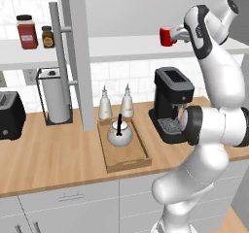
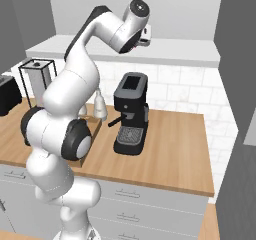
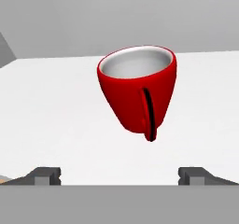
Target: Pick the kettle from the counter and place it on the tray. Then pick the mug from the cabinet and place it on the tray. Then close the cabinet doors.
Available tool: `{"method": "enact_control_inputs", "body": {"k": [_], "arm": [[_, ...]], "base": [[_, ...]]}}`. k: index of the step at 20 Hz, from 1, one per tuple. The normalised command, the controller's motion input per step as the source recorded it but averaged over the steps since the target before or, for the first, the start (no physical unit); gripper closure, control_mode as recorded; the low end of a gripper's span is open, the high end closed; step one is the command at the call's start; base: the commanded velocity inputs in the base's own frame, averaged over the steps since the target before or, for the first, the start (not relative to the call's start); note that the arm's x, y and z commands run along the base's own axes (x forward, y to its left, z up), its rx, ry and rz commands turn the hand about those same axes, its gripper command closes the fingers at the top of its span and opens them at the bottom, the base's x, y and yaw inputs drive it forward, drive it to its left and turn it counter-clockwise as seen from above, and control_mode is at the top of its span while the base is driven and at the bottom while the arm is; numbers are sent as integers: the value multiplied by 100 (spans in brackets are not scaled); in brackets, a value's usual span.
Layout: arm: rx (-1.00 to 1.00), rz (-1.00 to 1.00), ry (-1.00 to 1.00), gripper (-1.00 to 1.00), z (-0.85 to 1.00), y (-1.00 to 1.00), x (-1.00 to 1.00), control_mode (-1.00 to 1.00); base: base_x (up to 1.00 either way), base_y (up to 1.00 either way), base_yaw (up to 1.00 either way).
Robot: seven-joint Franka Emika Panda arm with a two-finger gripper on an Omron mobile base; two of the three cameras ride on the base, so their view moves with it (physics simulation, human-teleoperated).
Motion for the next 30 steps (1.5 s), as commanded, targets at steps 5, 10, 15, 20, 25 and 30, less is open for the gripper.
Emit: {"method": "enact_control_inputs", "body": {"k": [5, 10, 15, 20, 25, 30], "arm": [[3, 6, 0, -100, -4, -3, 37, -100], [4, 6, 0, -100, -11, -6, 43, -100], [4, 5, 1, -100, -7, -23, 33, -100], [3, 8, 0, -100, -6, -3, 19, -100], [0, 16, -9, 100, -4, 6, -14, -100], [2, 13, -15, 100, -11, 17, 0, -100]], "base": [[0, 0, 0], [0, 0, 0], [0, 0, 0], [0, 0, 0], [0, 0, 0], [0, 0, 0]]}}
